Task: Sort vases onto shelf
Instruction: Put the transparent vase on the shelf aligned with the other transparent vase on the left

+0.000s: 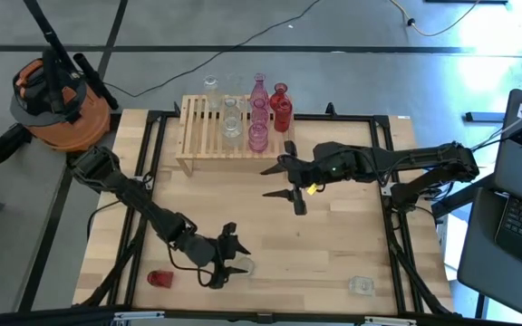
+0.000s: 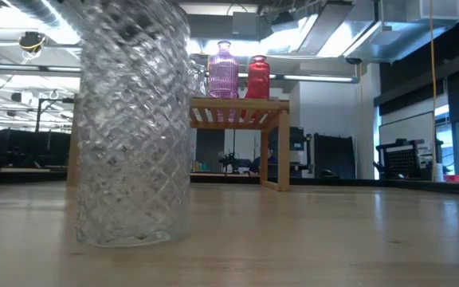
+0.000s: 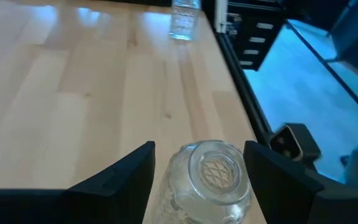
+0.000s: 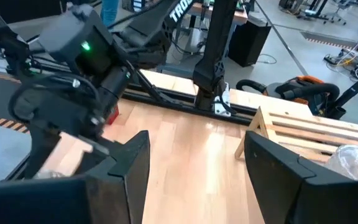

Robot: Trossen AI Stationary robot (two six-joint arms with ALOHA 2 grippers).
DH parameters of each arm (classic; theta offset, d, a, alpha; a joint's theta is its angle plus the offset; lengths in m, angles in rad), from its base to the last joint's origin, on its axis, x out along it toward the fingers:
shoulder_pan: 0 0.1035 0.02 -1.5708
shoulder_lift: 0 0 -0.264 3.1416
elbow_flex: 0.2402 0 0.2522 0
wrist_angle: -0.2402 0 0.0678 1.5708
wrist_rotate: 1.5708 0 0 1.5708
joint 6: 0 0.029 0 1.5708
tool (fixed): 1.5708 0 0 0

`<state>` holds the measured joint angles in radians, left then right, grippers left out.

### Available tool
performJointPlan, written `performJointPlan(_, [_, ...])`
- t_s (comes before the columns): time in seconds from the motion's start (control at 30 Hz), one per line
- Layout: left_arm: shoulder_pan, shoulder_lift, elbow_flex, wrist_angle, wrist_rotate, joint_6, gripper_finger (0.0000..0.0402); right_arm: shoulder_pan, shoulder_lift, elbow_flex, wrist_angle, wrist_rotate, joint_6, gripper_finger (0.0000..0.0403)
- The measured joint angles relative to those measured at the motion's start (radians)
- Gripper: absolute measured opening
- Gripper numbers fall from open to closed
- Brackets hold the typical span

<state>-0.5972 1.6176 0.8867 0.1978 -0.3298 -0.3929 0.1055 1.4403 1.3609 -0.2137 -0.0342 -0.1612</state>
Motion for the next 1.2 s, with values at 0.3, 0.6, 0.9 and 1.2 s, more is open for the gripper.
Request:
performJointPlan(0.3, [-0.054, 0.000, 0.000, -0.003, 0.034, 0.014, 0.0239, 0.000, 0.000, 0.000, -0.033, 0.026, 0.000, 0.0211])
performJointPlan(0.6, [-0.003, 0.000, 0.000, 0.007, 0.023, 0.068, 0.0239, 0.000, 0.000, 0.000, -0.032, 0.050, 0.000, 0.0211])
performJointPlan(0.9, [0.030, 0.001, 0.032, 0.062, 0.080, 0.118, 0.0239, 0.000, 0.000, 0.000, -0.032, 0.050, 0.023, 0.0211])
performJointPlan(1.2, [0.012, 0.023, 0.047, -0.023, 0.084, 0.167, 0.0239, 0.000, 0.000, 0.000, -0.032, 0.053, 0.024, 0.0211])
